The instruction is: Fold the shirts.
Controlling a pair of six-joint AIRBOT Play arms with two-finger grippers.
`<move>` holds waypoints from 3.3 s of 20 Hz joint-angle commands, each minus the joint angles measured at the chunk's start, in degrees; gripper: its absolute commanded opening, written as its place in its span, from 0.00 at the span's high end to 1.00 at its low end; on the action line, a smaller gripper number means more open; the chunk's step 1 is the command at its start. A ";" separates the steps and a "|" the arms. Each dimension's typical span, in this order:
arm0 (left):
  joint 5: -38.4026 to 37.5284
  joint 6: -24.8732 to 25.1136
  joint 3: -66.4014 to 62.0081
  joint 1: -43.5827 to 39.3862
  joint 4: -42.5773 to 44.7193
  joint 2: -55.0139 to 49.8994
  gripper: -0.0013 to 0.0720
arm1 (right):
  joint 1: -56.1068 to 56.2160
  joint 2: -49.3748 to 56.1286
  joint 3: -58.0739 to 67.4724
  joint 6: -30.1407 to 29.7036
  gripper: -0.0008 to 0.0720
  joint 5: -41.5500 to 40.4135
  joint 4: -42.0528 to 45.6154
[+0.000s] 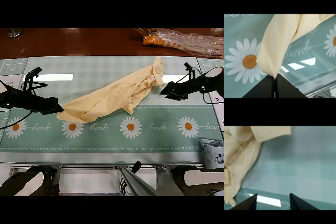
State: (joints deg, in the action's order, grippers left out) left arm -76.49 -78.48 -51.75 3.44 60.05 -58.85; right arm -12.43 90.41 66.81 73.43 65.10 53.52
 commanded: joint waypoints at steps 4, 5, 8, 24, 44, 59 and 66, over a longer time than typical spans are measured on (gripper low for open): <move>-0.02 0.00 0.00 0.00 0.00 -0.04 0.96 | 7.10 -0.33 -5.57 0.00 0.31 -15.56 -6.67; 0.00 0.00 0.00 0.00 0.00 -0.04 0.96 | 7.80 -0.33 -5.57 0.00 0.31 -16.81 -8.28; -0.02 0.00 0.00 0.00 0.00 -0.04 0.96 | 9.62 -0.22 -5.57 0.02 0.31 -18.27 -8.90; -0.42 0.02 -0.90 0.13 0.00 -0.04 0.96 | 13.46 1.84 -5.55 1.88 0.97 -23.63 -9.31; 31.82 -1.73 -56.78 12.72 -12.20 6.51 0.96 | -0.81 -39.63 41.33 8.00 0.97 -1.25 11.39; -13.77 -8.39 -56.52 13.79 7.76 7.74 0.96 | -0.79 -40.46 41.33 7.96 0.97 28.83 10.95; -15.06 -8.20 -56.52 13.73 -3.52 8.41 0.96 | -0.79 -40.46 41.16 8.02 0.97 38.93 3.06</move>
State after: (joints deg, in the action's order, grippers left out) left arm -90.04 -86.63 -108.22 17.21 60.03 -50.65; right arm -13.21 50.00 108.07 81.47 97.56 59.02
